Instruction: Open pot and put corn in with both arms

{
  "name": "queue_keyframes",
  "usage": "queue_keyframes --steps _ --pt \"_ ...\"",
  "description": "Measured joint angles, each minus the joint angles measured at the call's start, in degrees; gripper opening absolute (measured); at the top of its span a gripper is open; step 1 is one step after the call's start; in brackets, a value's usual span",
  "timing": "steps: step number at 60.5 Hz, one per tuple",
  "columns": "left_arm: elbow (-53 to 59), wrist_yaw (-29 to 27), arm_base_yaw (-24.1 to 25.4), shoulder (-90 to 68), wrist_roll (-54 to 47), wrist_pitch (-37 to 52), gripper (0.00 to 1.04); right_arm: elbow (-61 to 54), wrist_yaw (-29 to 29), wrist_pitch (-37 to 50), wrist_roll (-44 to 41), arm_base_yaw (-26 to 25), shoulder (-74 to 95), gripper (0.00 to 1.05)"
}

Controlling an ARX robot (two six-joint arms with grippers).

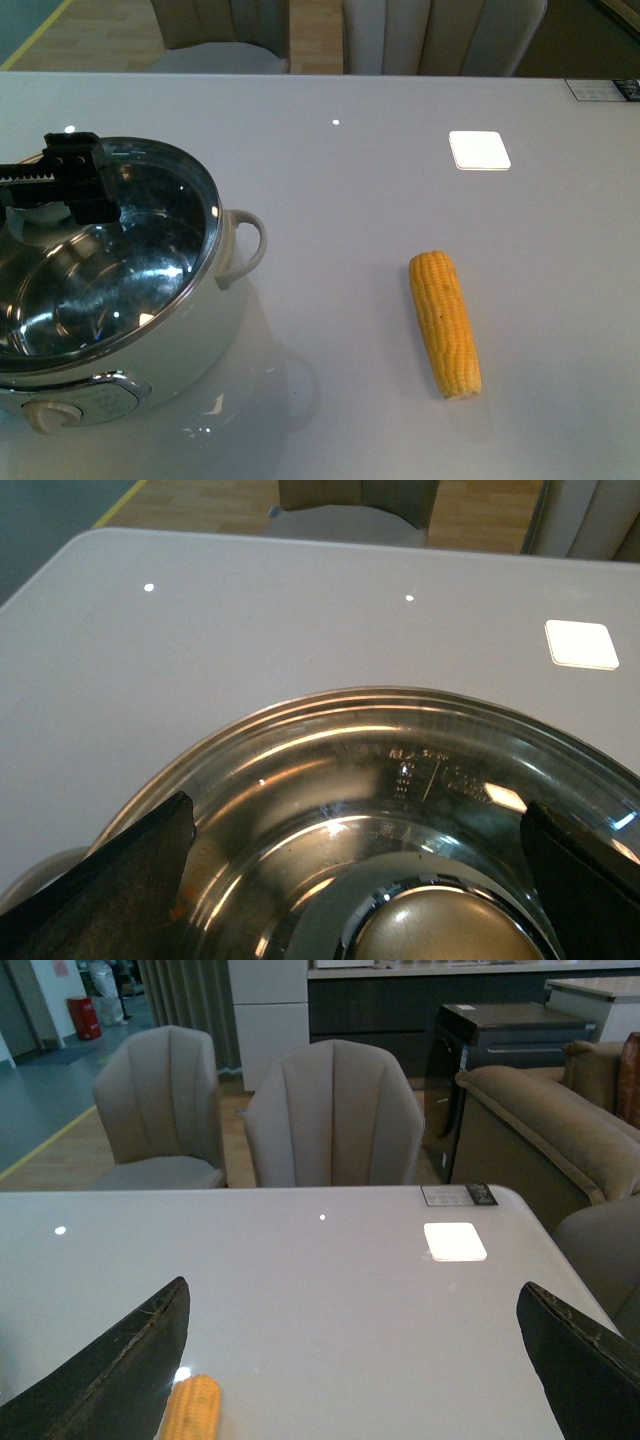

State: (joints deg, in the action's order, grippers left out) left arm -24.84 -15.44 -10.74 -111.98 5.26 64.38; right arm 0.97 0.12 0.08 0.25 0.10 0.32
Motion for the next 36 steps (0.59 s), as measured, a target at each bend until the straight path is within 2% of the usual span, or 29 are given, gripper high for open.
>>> queue_keyframes --steps 23,31,36 --pt "-0.35 0.26 -0.48 -2.29 2.12 -0.02 0.97 0.02 0.0 0.0 0.0 0.0 0.0 0.96" --pt "-0.63 0.66 -0.98 -2.47 2.75 -0.35 0.78 0.0 0.0 0.0 0.02 0.0 0.0 0.96" --pt "-1.09 0.57 -1.7 -2.47 3.21 -1.55 0.6 0.0 0.0 0.0 0.02 0.0 0.0 0.96"
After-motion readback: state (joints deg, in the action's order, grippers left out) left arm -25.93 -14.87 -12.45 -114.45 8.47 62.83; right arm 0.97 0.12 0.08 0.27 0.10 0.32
